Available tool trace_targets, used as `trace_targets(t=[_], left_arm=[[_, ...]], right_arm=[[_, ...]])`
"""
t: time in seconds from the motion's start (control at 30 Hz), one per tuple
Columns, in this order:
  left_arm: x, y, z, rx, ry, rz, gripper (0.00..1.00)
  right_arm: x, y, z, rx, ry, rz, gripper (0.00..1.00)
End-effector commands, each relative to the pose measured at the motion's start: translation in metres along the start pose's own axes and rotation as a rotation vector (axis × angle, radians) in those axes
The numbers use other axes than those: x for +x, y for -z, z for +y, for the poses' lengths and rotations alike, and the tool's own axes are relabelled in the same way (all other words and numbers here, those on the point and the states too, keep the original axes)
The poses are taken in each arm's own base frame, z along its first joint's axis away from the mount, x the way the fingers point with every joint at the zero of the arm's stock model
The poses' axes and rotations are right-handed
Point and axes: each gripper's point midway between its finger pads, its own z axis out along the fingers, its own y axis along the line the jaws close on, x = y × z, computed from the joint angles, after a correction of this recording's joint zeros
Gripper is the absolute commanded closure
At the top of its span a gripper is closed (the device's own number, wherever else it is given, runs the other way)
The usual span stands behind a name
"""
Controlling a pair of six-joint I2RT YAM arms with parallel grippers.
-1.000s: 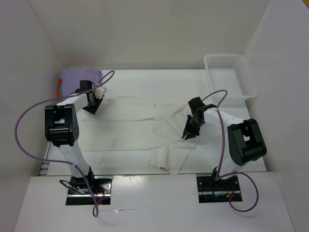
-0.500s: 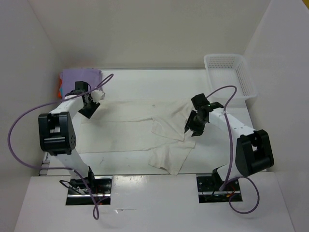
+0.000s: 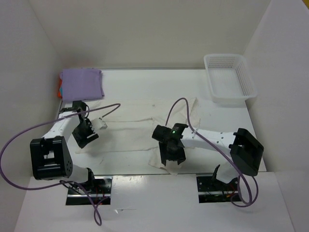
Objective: Fold and stack the t-shirts
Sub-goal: Grap the side of the flattened tshirt closest away from the robot with both arms
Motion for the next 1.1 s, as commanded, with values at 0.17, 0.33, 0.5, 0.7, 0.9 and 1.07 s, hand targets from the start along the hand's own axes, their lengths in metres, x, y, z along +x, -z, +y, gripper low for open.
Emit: trace_targets(t=[0.17, 0.33, 0.5, 0.7, 0.9, 1.07], left_arm=[[0.008, -0.013, -0.033, -0.006, -0.134, -0.016, 0.18], [0.005, -0.027, -0.009, -0.172, -0.158, -0.03, 0.16], [0.002, -0.04, -0.005, -0.165, -0.131, -0.025, 0.16], [-0.001, -0.053, -0.009, -0.125, -0.106, -0.023, 0.21], [-0.006, -0.056, -0.01, -0.129, -0.087, -0.054, 0.57], [-0.021, -0.05, -0.01, -0.095, -0.035, -0.119, 0.9]], right_arm=[[0.033, -0.023, 0.004, 0.07, 0.003, -0.007, 0.26], [0.02, -0.03, 0.019, 0.015, 0.009, -0.082, 0.25], [0.016, -0.054, 0.004, 0.123, 0.016, -0.091, 0.25], [0.015, -0.071, 0.007, 0.078, -0.012, -0.102, 0.33], [0.01, -0.071, 0.002, 0.102, -0.035, -0.123, 0.81], [0.0, -0.05, -0.003, 0.134, -0.043, -0.17, 1.0]])
